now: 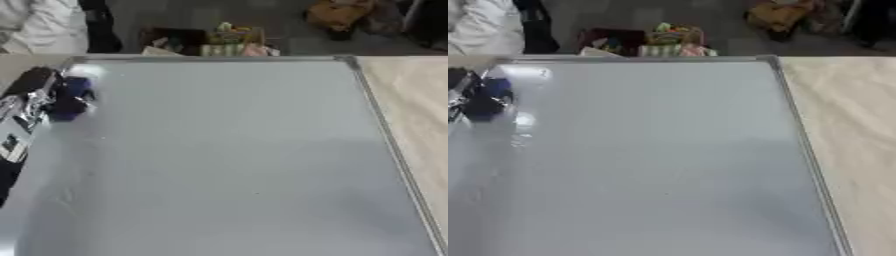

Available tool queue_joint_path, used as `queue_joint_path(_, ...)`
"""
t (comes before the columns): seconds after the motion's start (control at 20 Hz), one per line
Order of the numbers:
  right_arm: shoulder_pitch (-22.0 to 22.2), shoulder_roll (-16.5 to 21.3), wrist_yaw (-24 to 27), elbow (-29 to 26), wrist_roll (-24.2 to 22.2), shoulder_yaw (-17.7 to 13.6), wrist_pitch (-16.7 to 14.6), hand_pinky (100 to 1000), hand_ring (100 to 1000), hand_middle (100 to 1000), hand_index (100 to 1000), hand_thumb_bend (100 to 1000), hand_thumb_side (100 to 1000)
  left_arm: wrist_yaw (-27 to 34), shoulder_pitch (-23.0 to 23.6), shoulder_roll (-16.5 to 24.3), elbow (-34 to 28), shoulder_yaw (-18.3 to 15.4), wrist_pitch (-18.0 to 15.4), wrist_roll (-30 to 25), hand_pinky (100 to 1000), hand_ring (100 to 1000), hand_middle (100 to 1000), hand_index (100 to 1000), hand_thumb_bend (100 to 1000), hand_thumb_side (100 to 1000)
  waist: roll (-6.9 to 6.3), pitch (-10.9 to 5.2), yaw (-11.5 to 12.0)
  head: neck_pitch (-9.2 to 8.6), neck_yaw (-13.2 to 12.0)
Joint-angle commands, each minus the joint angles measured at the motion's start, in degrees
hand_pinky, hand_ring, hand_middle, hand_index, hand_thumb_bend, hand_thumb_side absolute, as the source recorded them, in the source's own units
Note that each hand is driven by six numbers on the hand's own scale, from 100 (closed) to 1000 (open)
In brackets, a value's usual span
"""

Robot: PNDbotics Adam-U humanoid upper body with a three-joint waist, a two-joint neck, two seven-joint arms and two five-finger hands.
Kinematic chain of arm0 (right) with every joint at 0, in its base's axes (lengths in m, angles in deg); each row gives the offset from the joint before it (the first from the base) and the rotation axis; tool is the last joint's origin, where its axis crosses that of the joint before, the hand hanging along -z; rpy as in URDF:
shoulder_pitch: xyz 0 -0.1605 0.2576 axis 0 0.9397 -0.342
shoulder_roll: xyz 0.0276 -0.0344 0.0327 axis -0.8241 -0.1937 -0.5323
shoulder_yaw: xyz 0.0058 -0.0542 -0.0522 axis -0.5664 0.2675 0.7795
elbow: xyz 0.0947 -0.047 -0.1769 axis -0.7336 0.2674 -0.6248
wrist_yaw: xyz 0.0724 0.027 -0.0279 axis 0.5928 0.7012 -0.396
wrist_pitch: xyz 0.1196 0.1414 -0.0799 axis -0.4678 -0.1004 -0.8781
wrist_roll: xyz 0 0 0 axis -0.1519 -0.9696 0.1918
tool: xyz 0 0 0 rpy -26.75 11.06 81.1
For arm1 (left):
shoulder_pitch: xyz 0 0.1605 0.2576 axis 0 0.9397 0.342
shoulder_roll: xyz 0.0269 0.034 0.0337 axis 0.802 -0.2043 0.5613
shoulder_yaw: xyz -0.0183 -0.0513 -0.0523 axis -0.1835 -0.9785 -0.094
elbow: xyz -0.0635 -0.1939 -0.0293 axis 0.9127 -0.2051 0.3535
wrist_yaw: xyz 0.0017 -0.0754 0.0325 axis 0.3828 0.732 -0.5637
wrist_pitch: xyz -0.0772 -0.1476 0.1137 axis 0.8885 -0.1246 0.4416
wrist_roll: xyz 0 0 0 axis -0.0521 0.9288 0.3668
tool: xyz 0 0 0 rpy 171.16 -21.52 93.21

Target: Wipe the whiteboard clean with a brush.

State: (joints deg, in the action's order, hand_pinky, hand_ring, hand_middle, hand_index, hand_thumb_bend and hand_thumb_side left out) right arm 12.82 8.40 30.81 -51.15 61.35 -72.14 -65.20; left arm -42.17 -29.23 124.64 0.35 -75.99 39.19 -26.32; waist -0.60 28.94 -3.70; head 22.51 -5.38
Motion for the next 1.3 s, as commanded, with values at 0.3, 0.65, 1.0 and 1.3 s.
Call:
queue_joint_path(0.3,-0.4,1.1,0.3,-0.6,0.2,-0.8,0.1,835,794,681,844,100,1000,-0.3,-0.1,0.4,1.1,0.2,-0.4,-0.4,407,472,340,607,100,418,0.26,-1.21,-0.1,-0.79,-0.1)
queue_joint_path(0.65,-0.5,0.9,0.4,-0.6,0.3,-0.8,0.1,835,794,682,844,100,1000,-0.7,-1.7,-1.8,-0.2,2.0,-2.2,-1.9,405,471,337,607,100,422,0.3,-1.36,-0.2,-0.65,-0.4)
queue_joint_path(1.0,-0.6,0.8,0.4,-0.6,0.5,-0.9,0.3,835,792,681,843,100,1000,-1.1,-2.4,-3.7,-0.9,3.5,-3.5,-3.6,404,470,337,605,100,423,0.19,-1.52,-0.4,-0.82,-0.6)
queue_joint_path(1.3,-0.6,0.8,0.4,-0.6,0.7,-0.9,0.5,835,791,680,843,100,1000,-1.3,-2.8,-4.7,-1.7,4.6,-4.3,-4.6,402,468,335,599,100,422,0.12,-1.59,-0.5,-0.85,-0.7)
